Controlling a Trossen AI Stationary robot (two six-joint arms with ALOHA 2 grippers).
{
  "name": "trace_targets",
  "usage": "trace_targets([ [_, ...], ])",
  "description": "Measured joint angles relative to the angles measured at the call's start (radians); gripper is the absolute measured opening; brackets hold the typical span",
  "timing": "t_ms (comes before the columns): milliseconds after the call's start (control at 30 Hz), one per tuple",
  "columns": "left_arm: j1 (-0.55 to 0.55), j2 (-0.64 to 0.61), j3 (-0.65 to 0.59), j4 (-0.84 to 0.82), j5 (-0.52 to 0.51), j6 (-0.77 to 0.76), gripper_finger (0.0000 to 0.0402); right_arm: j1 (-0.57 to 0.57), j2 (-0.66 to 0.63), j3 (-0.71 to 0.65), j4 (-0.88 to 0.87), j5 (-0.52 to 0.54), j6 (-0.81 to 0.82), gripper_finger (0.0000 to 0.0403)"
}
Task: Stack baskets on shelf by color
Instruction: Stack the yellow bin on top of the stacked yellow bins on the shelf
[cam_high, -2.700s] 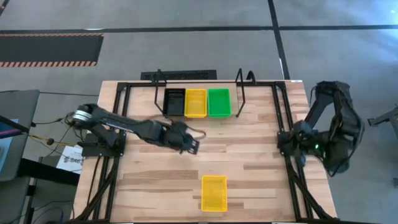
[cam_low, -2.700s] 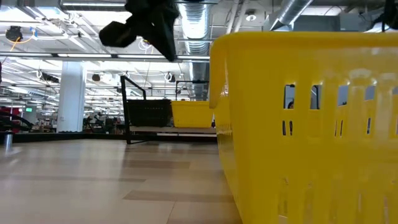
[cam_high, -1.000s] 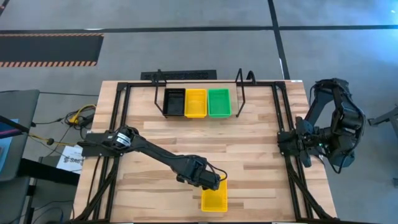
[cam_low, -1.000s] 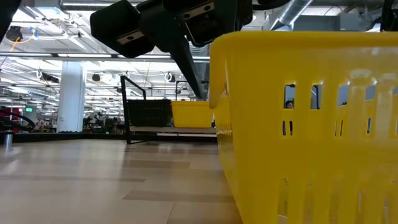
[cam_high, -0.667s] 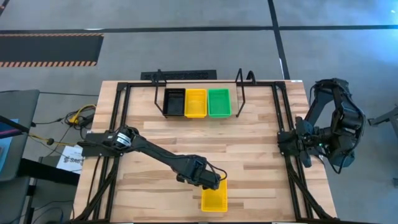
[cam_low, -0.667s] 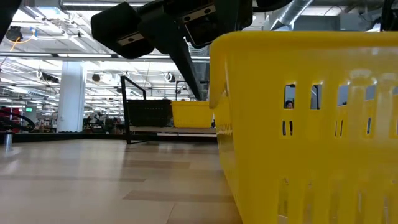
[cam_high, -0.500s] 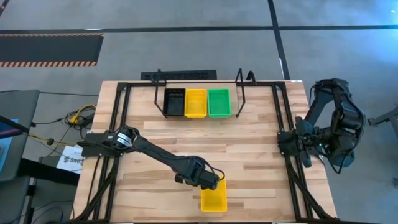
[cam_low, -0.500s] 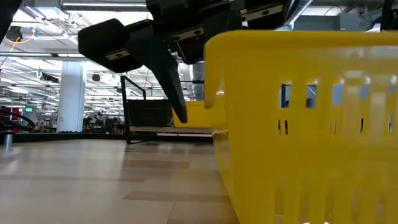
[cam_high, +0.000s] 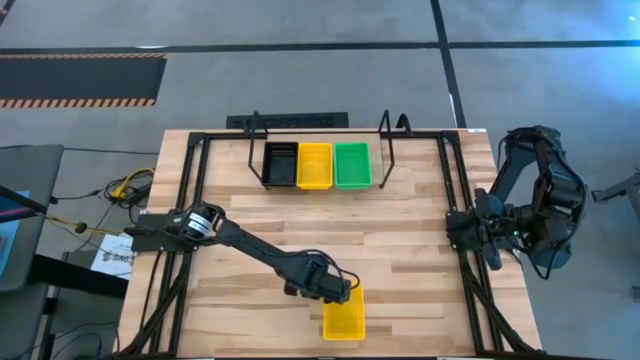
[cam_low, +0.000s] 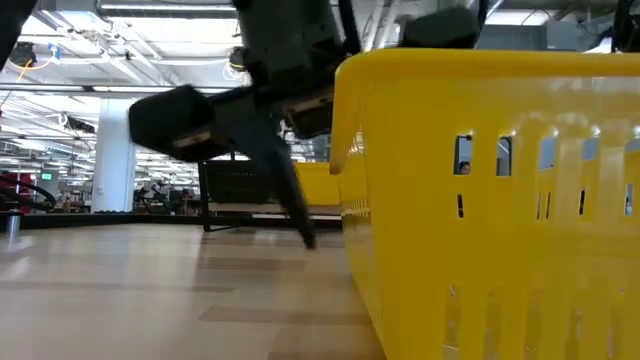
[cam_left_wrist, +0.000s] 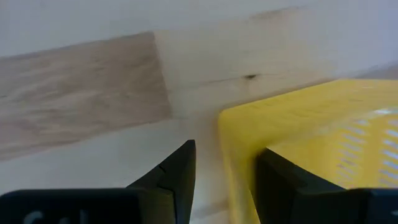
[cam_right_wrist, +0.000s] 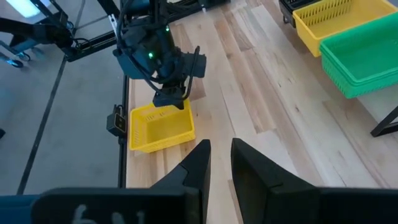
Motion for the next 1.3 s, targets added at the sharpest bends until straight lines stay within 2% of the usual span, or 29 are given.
trace_targets([
  [200, 0.001, 0.0, -0.038, 0.027, 0.008, 0.011, 0.0107, 0.0, 0.0, 0.0, 0.0, 0.005, 0.0, 0.0082],
  [367, 0.004, 0.0, -0.039, 0.037, 0.0, 0.091, 0.0017, 0.0, 0.0, 0.0, 0.0, 0.005, 0.0, 0.0082],
  [500, 0.01, -0.001, -0.039, 0.067, -0.046, 0.117, 0.0002, 0.0, 0.0, 0.0, 0.0, 0.005, 0.0, 0.0082],
  [600, 0.025, -0.004, 0.01, 0.052, -0.053, 0.173, 0.0001, 0.0, 0.0, 0.0, 0.0, 0.005, 0.0, 0.0082],
  [767, 0.068, -0.023, 0.212, -0.165, -0.141, 0.316, 0.0, 0.0, 0.0, 0.0, 0.015, 0.005, 0.0, 0.0082],
  [867, 0.103, -0.023, 0.38, -0.402, -0.224, 0.39, 0.0, 0.0, 0.0, 0.0, 0.026, 0.005, 0.0, 0.0082],
  [1000, 0.157, -0.025, 0.612, -0.693, -0.384, 0.458, 0.0, 0.0, 0.0, 0.0, 0.035, 0.006, 0.0, 0.0082],
  [1033, 0.172, -0.036, 0.629, -0.719, -0.428, 0.476, 0.0, 0.0, 0.0, 0.0, 0.041, 0.007, 0.0, 0.0082],
  [1133, 0.236, -0.138, 0.544, -0.722, -0.505, 0.511, 0.0, 0.0, 0.004, 0.0, 0.049, 0.023, 0.0, 0.0082],
  [1300, 0.365, -0.224, 0.515, -0.764, -0.509, 0.613, 0.0, -0.015, 0.016, 0.0, 0.052, 0.035, 0.006, 0.0082],
])
